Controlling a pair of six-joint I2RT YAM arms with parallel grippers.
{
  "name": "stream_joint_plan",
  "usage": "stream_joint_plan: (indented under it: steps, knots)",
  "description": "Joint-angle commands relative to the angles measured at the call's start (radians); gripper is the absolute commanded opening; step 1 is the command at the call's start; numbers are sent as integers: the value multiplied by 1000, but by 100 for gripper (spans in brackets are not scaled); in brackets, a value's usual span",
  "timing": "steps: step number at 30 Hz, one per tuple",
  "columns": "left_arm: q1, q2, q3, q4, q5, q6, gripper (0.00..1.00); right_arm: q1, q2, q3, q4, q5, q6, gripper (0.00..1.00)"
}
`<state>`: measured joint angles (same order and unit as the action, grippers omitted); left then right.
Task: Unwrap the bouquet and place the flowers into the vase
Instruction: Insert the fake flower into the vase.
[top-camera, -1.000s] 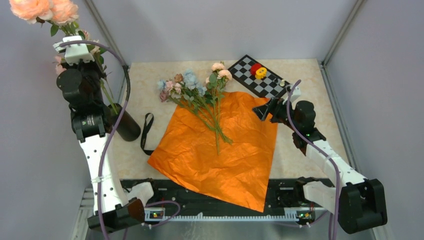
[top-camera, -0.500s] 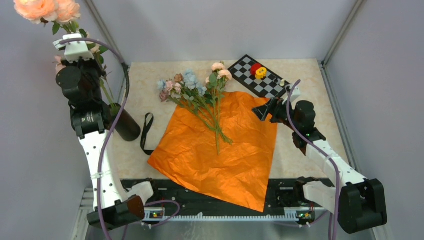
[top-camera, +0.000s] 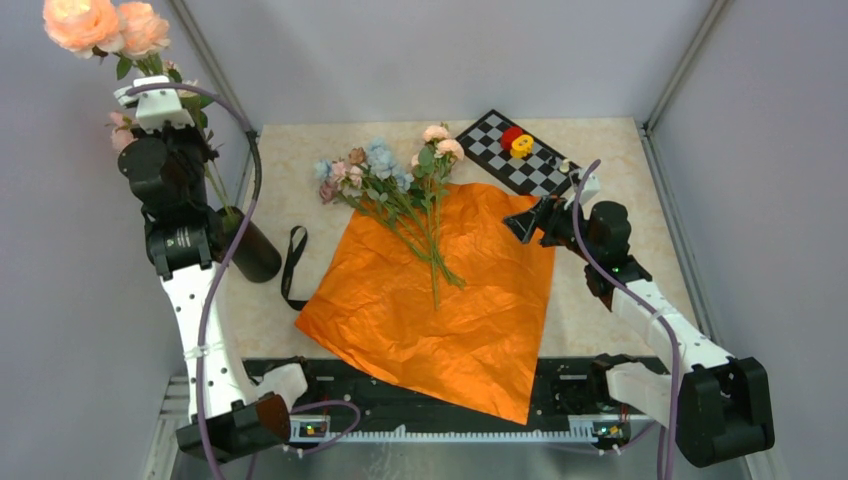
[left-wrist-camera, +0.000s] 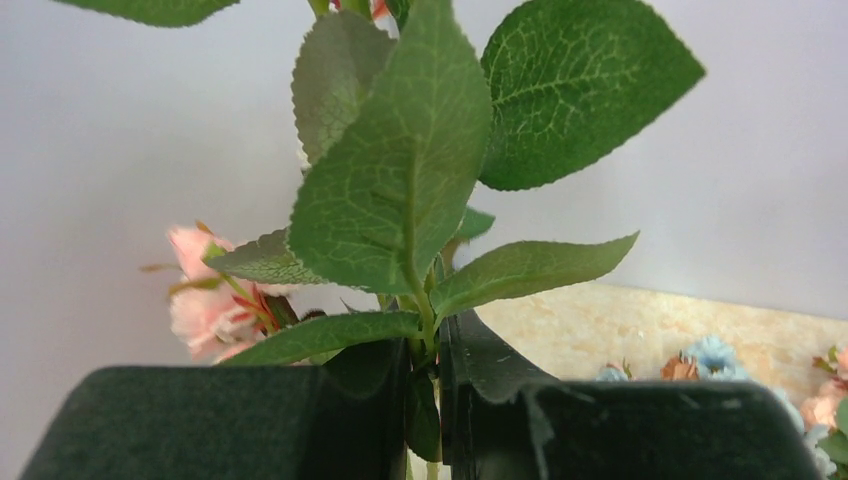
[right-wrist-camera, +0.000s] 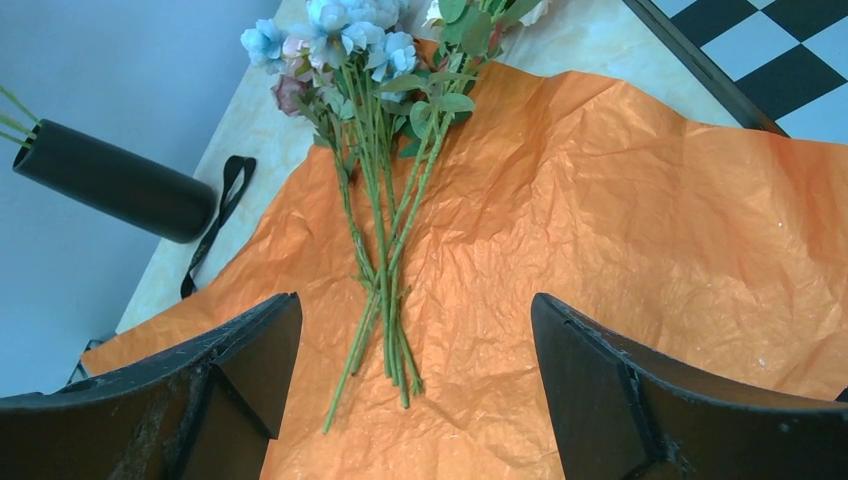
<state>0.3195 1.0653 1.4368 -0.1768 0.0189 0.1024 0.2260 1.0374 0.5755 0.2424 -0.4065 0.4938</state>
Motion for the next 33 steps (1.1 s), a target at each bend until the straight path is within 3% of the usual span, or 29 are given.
stream_joint_plan:
  steps: [1,33]
  knots:
    - [15,-26,-82,80,30,-45,0,-11,-2,12,31,-21,-11,86]
    - [76,-9,-441,169,47,-79,1,-11,-16,-5,48,-63,-8,86]
